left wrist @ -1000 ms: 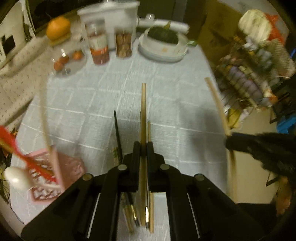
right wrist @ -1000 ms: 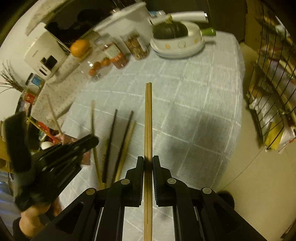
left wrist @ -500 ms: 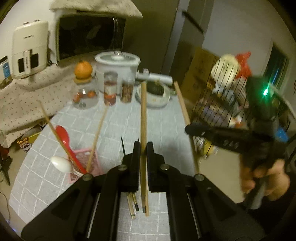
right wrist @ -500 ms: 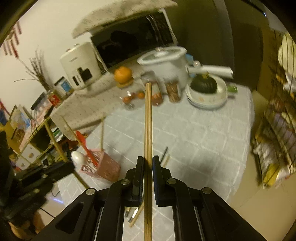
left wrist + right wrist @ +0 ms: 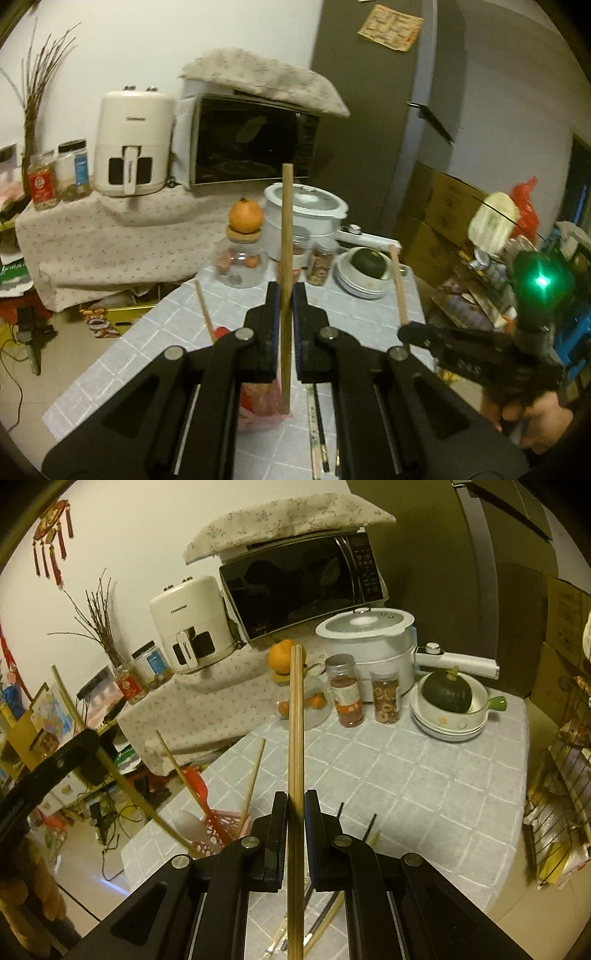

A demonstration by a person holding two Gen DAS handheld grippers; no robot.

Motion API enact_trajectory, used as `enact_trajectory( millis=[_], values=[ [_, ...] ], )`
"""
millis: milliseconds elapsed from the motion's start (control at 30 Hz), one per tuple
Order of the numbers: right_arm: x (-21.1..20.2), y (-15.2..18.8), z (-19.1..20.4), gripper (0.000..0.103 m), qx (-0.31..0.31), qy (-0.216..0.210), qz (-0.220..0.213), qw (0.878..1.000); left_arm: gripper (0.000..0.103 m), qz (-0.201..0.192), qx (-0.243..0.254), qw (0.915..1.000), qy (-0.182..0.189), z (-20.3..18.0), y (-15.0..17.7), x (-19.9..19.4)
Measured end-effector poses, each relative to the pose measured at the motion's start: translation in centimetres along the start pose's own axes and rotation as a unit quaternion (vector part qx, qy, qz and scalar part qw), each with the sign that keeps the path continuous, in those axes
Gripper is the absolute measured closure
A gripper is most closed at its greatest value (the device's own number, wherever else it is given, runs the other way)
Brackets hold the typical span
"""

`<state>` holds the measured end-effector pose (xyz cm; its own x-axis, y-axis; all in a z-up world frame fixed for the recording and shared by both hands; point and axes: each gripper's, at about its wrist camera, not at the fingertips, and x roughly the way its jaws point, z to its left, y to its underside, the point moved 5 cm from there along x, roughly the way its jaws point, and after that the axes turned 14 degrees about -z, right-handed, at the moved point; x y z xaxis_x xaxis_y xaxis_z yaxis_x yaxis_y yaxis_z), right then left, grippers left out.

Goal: Organize utensils
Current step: 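Carry chopsticks into the pink holder with the left gripper while the right carries its chopstick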

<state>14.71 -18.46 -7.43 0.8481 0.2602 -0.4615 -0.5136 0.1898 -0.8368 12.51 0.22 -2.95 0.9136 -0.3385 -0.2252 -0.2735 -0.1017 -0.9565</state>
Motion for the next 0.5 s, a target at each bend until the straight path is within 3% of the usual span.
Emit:
enact_trajectory(
  millis=[300, 500],
  values=[
    [0.5, 0.7, 0.7, 0.094, -0.017, -0.001, 0.0, 1.0, 0.096, -0.008, 0.017, 0.9996, -0.023, 0.7, 1.3, 2.5],
    [0.1, 0.9, 0.8, 0.094, -0.03, 0.002, -0.01, 0.999, 0.096, 0.037, 0.021, 0.9985, -0.033, 1.4, 3.2, 4.4]
  ],
)
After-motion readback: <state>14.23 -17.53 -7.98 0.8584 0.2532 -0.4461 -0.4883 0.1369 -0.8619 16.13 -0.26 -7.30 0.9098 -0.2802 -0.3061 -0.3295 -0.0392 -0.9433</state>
